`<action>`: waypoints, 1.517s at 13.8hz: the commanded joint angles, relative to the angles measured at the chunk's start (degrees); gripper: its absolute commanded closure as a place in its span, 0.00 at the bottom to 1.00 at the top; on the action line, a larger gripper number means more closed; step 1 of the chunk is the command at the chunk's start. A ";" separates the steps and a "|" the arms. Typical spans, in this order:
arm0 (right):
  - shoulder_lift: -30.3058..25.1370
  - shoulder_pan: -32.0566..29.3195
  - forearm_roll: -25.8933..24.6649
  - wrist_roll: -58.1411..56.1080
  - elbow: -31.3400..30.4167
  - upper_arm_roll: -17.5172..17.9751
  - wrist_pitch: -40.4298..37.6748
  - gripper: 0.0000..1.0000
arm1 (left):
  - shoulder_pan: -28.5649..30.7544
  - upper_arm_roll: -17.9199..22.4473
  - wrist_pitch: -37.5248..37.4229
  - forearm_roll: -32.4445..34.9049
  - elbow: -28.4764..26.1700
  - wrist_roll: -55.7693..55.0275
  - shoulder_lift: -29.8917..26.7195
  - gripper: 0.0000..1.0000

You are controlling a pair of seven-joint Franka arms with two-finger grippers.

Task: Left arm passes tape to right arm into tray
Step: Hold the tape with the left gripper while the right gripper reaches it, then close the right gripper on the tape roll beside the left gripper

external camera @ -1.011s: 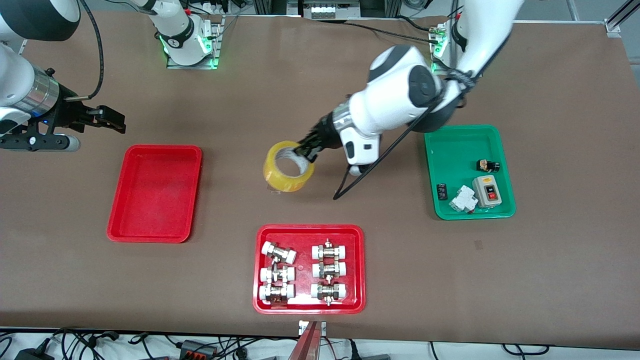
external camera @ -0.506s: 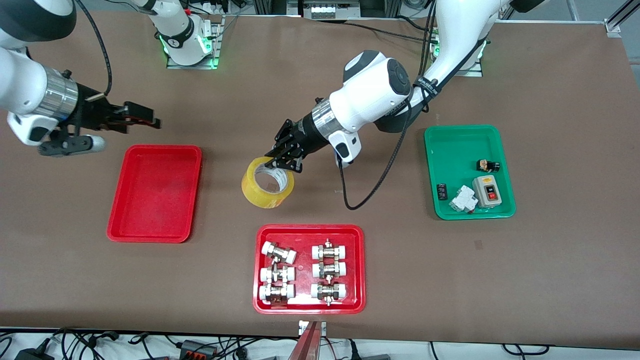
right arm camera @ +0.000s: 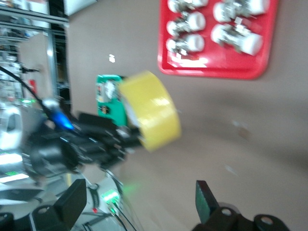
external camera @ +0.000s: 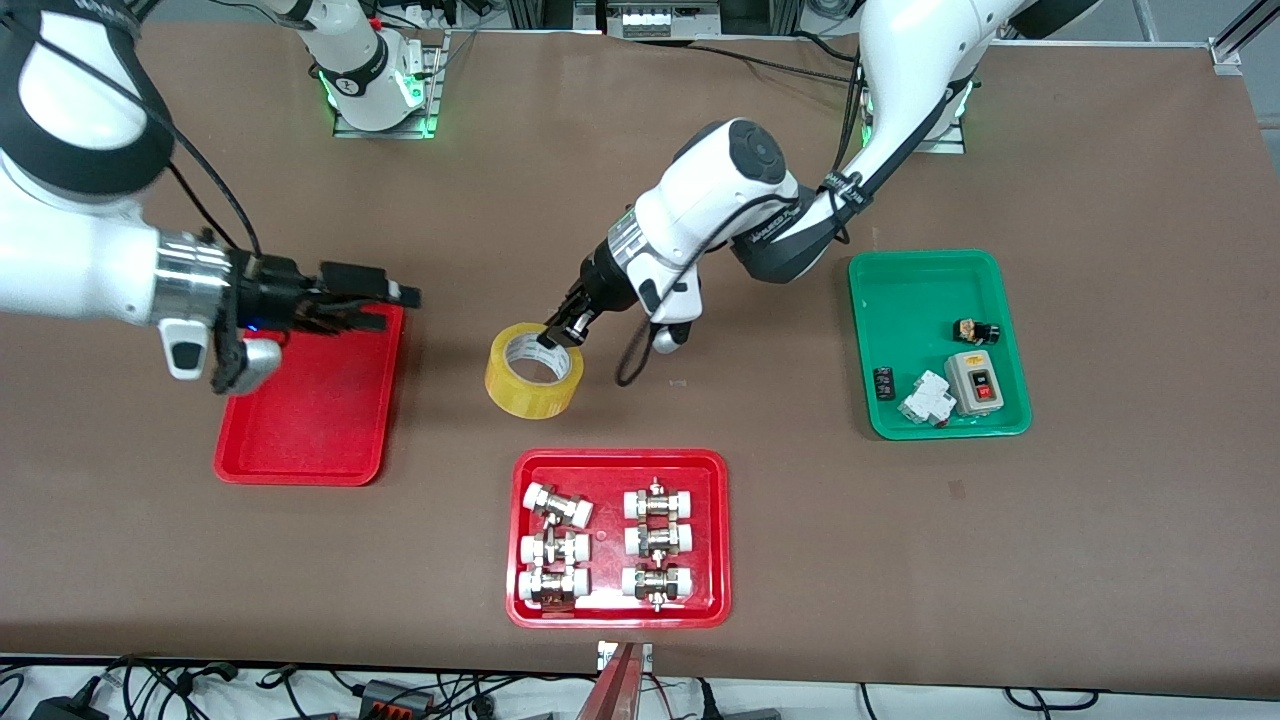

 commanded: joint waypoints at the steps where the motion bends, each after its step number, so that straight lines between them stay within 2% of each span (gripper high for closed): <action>1: 4.10 1.53 4.36 -4.93 2.87 -0.01 3.90 0.00 | -0.31 0.55 0.23 1.40 -0.62 3.16 -0.53 1.00; 4: 7.98 3.90 5.16 -10.48 3.67 -0.01 9.00 0.00 | 0.12 0.20 0.14 1.66 -0.71 5.70 -0.62 1.00; 8: 11.05 6.89 5.16 -13.47 3.67 -0.01 14.98 0.00 | 0.57 -0.24 0.14 1.49 -0.89 14.50 0.52 1.00; 20: 13.61 9.71 5.25 -15.50 3.23 -0.01 18.07 0.00 | 1.89 -0.33 0.31 1.40 -0.27 19.24 1.05 1.00; 21: 13.61 9.62 5.25 -15.50 3.49 -0.01 18.07 0.12 | 2.24 -0.33 0.31 1.49 -0.19 19.25 0.97 1.00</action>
